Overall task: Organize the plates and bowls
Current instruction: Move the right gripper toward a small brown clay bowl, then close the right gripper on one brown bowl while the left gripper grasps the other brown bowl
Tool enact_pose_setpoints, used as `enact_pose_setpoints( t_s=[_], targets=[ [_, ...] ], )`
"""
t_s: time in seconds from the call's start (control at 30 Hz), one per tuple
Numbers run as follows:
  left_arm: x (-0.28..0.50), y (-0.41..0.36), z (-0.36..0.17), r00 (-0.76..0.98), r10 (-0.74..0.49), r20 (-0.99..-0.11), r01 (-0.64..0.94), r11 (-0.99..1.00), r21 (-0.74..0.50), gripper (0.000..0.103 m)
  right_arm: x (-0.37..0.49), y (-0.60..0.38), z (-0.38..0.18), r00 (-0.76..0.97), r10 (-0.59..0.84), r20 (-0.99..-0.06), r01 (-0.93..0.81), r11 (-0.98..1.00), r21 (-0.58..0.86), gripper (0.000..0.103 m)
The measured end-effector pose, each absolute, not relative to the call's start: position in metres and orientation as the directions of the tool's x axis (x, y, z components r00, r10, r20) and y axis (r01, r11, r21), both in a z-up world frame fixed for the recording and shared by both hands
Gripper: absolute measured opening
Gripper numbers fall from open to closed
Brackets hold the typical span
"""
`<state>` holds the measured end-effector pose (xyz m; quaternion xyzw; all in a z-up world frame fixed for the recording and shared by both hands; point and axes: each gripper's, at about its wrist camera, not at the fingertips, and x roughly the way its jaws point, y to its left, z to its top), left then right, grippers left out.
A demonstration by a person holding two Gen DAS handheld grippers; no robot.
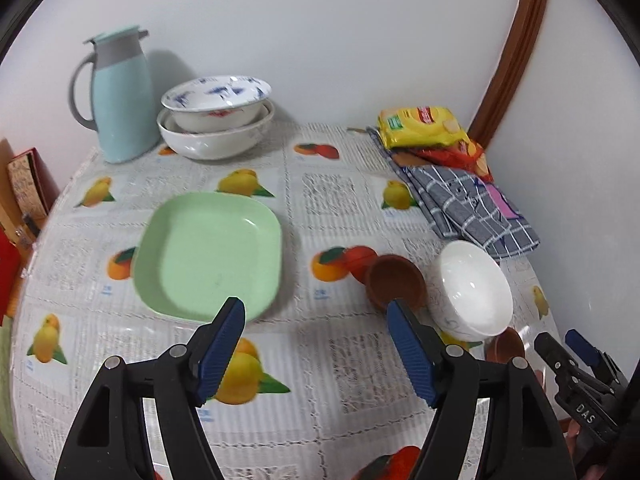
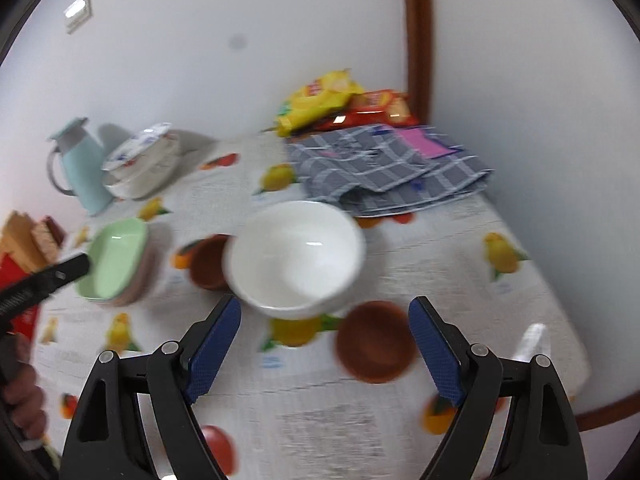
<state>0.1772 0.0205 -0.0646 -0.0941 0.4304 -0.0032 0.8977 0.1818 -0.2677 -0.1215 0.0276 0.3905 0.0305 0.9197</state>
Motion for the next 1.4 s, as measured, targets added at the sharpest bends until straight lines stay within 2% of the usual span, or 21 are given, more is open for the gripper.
enact_pose_setpoints(
  t_s=[0.17, 0.37, 0.63, 1.07, 1.1, 1.17, 1.23, 1.4],
  targets=[
    [0.187, 0.009, -0.075, 0.609, -0.133, -0.782, -0.041, 0.979, -0.198, 0.072, 0.184, -0.293, -0.135, 0.673, 0.073, -0.736, -0.006, 0.996, 0.093, 0.085],
    [0.203, -0.011, -0.088, 0.571, -0.120, -0.812, -0.015, 0.988, -0.157, 0.072, 0.191, -0.311, -0.156, 0.654, 0.022, -0.756, 0.031, 0.998, 0.056, 0.083],
    [0.229, -0.022, -0.103, 0.543, -0.148, -0.827, -0.011, 0.983, -0.183, 0.072, 0.202, -0.331, -0.180, 0.621, 0.069, -0.781, 0.062, 0.989, 0.137, 0.081],
    [0.270, -0.031, -0.140, 0.478, -0.160, -0.864, -0.016, 0.982, -0.190, 0.070, 0.220, -0.336, -0.213, 0.549, 0.084, -0.832, 0.074, 0.986, 0.149, 0.055],
    [0.272, -0.030, -0.143, 0.473, -0.166, -0.865, -0.017, 0.980, -0.198, 0.069, 0.220, -0.336, -0.214, 0.551, 0.082, -0.830, 0.074, 0.987, 0.146, 0.054],
    [0.274, -0.031, -0.147, 0.468, -0.175, -0.866, -0.013, 0.979, -0.205, 0.059, 0.220, -0.334, -0.214, 0.555, 0.078, -0.828, 0.070, 0.988, 0.139, 0.053],
    [0.276, -0.033, -0.150, 0.464, -0.176, -0.868, -0.008, 0.979, -0.203, 0.058, 0.221, -0.333, -0.214, 0.557, 0.078, -0.827, 0.068, 0.988, 0.139, 0.050],
    [0.283, -0.037, -0.159, 0.445, -0.173, -0.879, -0.008, 0.980, -0.197, 0.042, 0.222, -0.331, -0.216, 0.570, 0.072, -0.818, 0.064, 0.989, 0.132, 0.043]
  ],
)
